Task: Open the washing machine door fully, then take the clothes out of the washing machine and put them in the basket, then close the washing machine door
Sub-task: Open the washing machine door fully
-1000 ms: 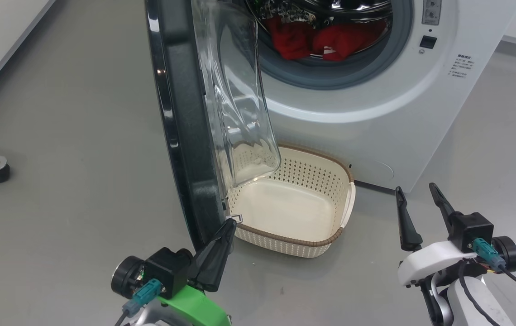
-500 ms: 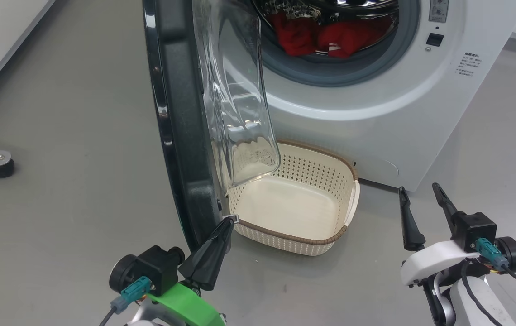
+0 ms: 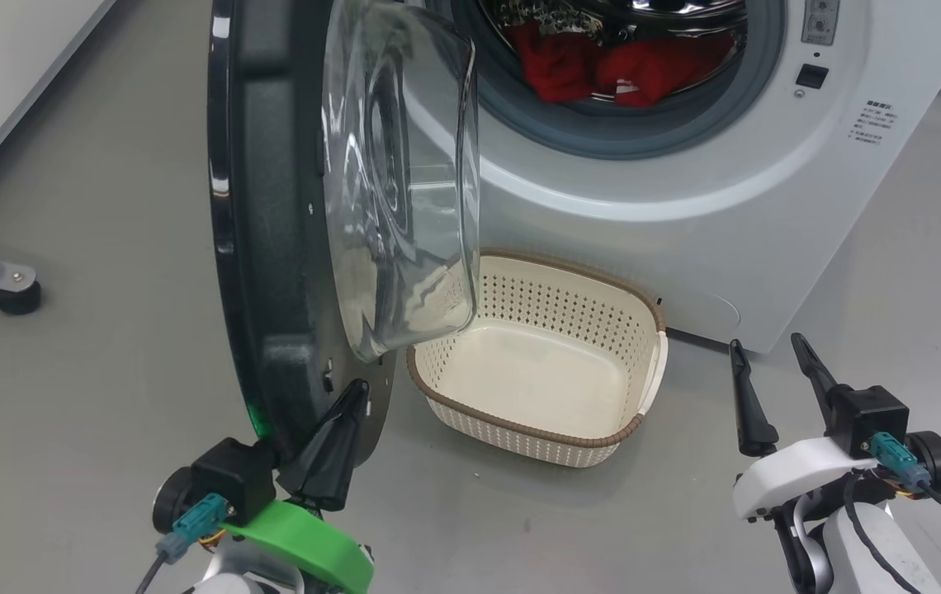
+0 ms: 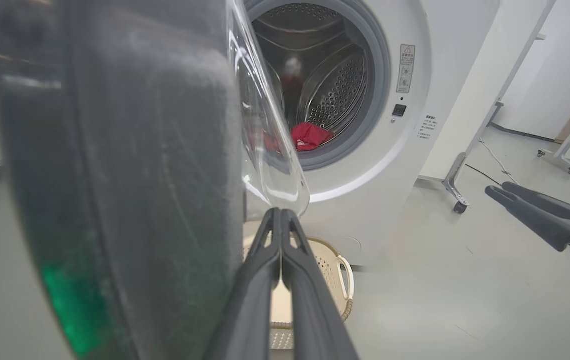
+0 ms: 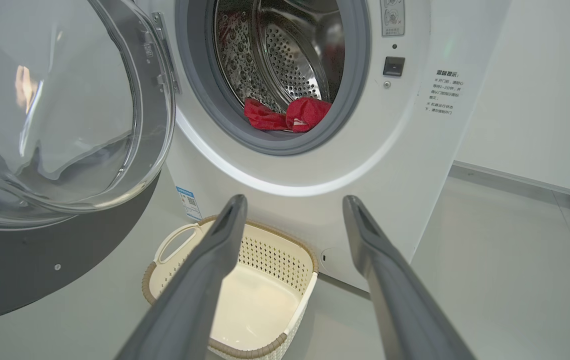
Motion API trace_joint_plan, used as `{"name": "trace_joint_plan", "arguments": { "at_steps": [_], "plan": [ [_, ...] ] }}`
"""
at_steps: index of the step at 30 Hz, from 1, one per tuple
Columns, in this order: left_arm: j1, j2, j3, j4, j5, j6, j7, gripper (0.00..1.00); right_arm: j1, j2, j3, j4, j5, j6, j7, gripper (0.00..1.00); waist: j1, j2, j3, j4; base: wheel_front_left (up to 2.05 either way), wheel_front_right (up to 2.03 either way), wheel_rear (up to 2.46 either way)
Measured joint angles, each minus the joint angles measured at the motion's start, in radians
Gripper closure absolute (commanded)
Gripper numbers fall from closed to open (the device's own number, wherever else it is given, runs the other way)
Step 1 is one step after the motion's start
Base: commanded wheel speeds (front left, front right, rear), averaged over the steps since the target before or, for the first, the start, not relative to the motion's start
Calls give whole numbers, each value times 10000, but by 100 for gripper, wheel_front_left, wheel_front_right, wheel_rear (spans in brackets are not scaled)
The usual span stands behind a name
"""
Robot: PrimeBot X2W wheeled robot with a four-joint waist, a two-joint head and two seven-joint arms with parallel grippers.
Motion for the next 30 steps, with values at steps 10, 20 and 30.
{"name": "trace_joint_plan", "arguments": {
  "at_steps": [10,20,30],
  "plan": [
    [0,94,894,387,-270,424,-318,100,-7,17,-73,21,-44,31,0,0,0,0,13,45,0,0,0],
    [-64,391,1988,911,-424,744,-706,100,-17,23,-153,-4,-176,84,0,0,0,0,192,34,0,0,0],
    [-509,472,2909,1448,-639,859,-970,100,-269,-21,-222,-100,-395,92,0,0,0,0,594,25,0,0,0]
  ]
}}
